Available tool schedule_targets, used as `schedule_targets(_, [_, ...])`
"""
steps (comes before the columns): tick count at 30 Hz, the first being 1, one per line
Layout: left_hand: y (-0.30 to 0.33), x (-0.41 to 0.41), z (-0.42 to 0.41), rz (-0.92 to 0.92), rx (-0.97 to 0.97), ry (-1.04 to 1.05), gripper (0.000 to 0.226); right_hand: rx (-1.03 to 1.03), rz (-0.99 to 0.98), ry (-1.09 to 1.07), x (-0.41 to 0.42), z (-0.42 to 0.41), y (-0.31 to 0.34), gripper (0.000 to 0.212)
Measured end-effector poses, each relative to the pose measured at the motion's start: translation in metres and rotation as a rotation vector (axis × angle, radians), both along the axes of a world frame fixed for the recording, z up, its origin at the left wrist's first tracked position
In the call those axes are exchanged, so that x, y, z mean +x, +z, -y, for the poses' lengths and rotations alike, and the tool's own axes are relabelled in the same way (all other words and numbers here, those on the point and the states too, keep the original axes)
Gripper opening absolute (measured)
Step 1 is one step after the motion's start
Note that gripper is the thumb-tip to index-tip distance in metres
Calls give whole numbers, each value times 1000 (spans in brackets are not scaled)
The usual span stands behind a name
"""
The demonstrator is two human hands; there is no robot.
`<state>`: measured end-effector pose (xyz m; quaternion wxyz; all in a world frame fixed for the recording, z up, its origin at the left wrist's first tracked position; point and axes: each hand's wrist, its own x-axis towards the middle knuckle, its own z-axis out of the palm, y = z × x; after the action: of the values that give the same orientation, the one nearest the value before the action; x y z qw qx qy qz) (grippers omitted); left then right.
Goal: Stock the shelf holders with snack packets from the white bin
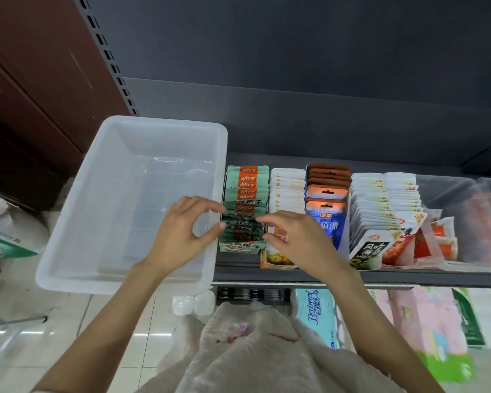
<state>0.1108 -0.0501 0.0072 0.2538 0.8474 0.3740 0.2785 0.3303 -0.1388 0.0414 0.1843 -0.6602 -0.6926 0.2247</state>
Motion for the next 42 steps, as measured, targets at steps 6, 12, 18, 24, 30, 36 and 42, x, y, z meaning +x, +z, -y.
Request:
schedule_targets(6, [9,8,-25,-489,245,-317,60,-154,309,169,-5,-14,3,69])
schedule_targets(12, [8,25,-15,-545,457,-254,40,-24,534,213,-17,-25,-10,54])
schedule_targets(18, [-2,27,-13,-538,444,-209,17,42,574,192,-22,-29,-22,42])
schedule_targets(24, [3,26,-18,-311,393,-66,11,68,242,-31,-12,-27,-9,36])
schedule_targets(30, [8,30,-21,-236,286,16,11,302,-76,-227,-6,6,-5,34])
schedule_targets(36, [6,24,-18,-228,207,-81,33,173,219,15,-14,37,-34,50])
schedule_targets(42, [1,19,-19,-180,36,-168,35,286,88,-246,-26,4,-43,12])
